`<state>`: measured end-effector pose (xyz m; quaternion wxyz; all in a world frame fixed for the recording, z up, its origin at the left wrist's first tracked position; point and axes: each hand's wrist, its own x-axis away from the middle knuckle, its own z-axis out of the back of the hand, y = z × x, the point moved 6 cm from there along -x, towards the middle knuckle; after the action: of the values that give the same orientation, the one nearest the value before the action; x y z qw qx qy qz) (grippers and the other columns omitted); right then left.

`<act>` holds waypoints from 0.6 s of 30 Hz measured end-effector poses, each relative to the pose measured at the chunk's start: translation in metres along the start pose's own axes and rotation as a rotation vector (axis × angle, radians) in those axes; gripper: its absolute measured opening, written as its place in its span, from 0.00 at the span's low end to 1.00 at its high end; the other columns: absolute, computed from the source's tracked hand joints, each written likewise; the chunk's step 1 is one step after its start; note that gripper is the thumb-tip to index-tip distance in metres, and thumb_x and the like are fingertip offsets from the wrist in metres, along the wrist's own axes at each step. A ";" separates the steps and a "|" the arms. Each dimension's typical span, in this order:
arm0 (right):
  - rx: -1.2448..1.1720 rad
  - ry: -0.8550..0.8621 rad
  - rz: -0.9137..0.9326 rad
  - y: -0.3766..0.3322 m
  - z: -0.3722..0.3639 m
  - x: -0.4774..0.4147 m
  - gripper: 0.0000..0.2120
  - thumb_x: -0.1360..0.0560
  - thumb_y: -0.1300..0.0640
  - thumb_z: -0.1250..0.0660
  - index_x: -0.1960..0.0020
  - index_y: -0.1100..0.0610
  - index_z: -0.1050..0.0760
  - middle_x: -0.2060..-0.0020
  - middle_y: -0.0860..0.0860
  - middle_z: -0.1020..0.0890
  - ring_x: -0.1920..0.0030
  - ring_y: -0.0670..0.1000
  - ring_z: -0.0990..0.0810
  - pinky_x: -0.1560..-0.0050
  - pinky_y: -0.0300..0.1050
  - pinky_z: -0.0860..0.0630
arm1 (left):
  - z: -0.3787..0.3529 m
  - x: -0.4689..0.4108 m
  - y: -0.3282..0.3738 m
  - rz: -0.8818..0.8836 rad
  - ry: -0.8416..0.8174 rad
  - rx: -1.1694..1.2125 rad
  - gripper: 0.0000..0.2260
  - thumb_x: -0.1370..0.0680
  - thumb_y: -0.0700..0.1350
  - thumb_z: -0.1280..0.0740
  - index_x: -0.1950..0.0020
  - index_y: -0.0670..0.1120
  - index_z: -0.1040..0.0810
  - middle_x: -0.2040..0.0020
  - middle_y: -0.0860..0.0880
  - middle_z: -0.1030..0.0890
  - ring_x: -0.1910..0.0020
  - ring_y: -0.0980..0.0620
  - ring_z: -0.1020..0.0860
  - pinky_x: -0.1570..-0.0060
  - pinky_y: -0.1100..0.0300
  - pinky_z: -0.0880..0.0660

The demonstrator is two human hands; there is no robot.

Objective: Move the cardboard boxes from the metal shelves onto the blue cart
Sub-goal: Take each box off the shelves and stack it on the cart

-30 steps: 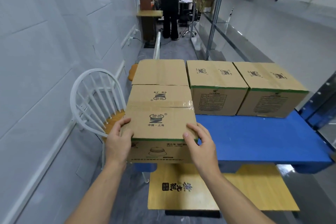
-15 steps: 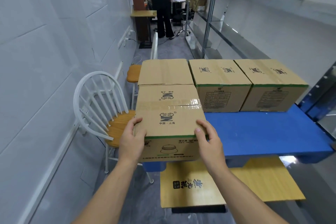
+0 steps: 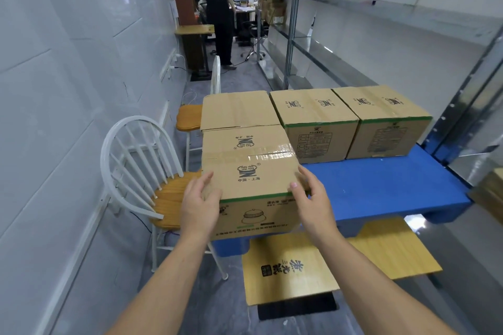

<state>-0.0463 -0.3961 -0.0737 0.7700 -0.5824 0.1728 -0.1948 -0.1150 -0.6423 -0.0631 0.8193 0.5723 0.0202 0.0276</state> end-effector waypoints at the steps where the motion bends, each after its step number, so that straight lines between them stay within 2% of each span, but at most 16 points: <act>1: -0.019 0.017 0.007 -0.004 0.003 0.002 0.20 0.19 0.47 0.38 0.27 0.40 0.34 0.31 0.42 0.31 0.33 0.43 0.32 0.31 0.52 0.29 | 0.002 0.002 0.007 -0.038 0.009 -0.007 0.19 0.20 0.46 0.36 0.30 0.60 0.28 0.25 0.56 0.35 0.27 0.52 0.34 0.34 0.52 0.32; 3: -0.026 0.042 0.035 -0.011 0.008 0.007 0.20 0.19 0.46 0.38 0.28 0.39 0.33 0.31 0.41 0.31 0.32 0.42 0.33 0.30 0.50 0.31 | 0.003 0.007 0.022 -0.142 0.023 -0.022 0.21 0.21 0.44 0.35 0.28 0.58 0.29 0.23 0.55 0.38 0.26 0.52 0.35 0.31 0.51 0.32; 6: 0.002 0.096 0.072 -0.018 0.021 0.018 0.18 0.19 0.45 0.38 0.29 0.38 0.31 0.33 0.38 0.31 0.30 0.41 0.34 0.29 0.49 0.33 | -0.003 0.015 0.044 -0.307 -0.013 -0.021 0.23 0.22 0.44 0.34 0.28 0.59 0.30 0.25 0.56 0.34 0.27 0.54 0.35 0.30 0.45 0.32; 9: 0.022 0.161 0.096 -0.022 0.036 0.035 0.17 0.18 0.47 0.38 0.30 0.40 0.30 0.35 0.36 0.30 0.34 0.37 0.33 0.33 0.42 0.34 | -0.017 0.031 0.066 -0.436 -0.090 0.003 0.23 0.22 0.46 0.34 0.28 0.58 0.31 0.28 0.57 0.30 0.28 0.56 0.33 0.29 0.46 0.33; 12: 0.058 0.215 0.127 -0.021 0.054 0.055 0.15 0.19 0.48 0.38 0.33 0.38 0.30 0.38 0.31 0.29 0.38 0.28 0.33 0.39 0.31 0.36 | -0.039 0.049 0.082 -0.504 -0.205 0.030 0.23 0.21 0.43 0.32 0.27 0.55 0.31 0.31 0.58 0.29 0.29 0.57 0.33 0.29 0.55 0.35; 14: 0.086 0.255 0.137 -0.018 0.068 0.069 0.14 0.19 0.48 0.38 0.34 0.38 0.30 0.38 0.29 0.30 0.38 0.25 0.35 0.42 0.25 0.38 | -0.056 0.061 0.087 -0.534 -0.302 0.045 0.23 0.21 0.43 0.32 0.28 0.56 0.31 0.33 0.60 0.29 0.30 0.63 0.33 0.31 0.63 0.37; 16: 0.117 0.299 0.135 -0.013 0.085 0.084 0.15 0.19 0.48 0.38 0.33 0.38 0.30 0.36 0.32 0.29 0.36 0.26 0.35 0.42 0.22 0.38 | -0.074 0.073 0.088 -0.549 -0.388 0.052 0.22 0.21 0.44 0.32 0.28 0.57 0.31 0.33 0.63 0.29 0.33 0.69 0.34 0.33 0.69 0.39; 18: 0.130 0.350 0.114 -0.007 0.105 0.099 0.15 0.19 0.48 0.37 0.33 0.39 0.30 0.33 0.35 0.29 0.34 0.30 0.35 0.41 0.22 0.39 | -0.092 0.087 0.089 -0.550 -0.458 0.051 0.22 0.21 0.45 0.32 0.27 0.56 0.31 0.33 0.62 0.30 0.34 0.70 0.35 0.36 0.73 0.40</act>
<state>0.0907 -0.3602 -0.0435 0.7740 -0.4781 0.3238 -0.2600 -0.0361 -0.5198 -0.0115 0.7647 0.5572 -0.0097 -0.3234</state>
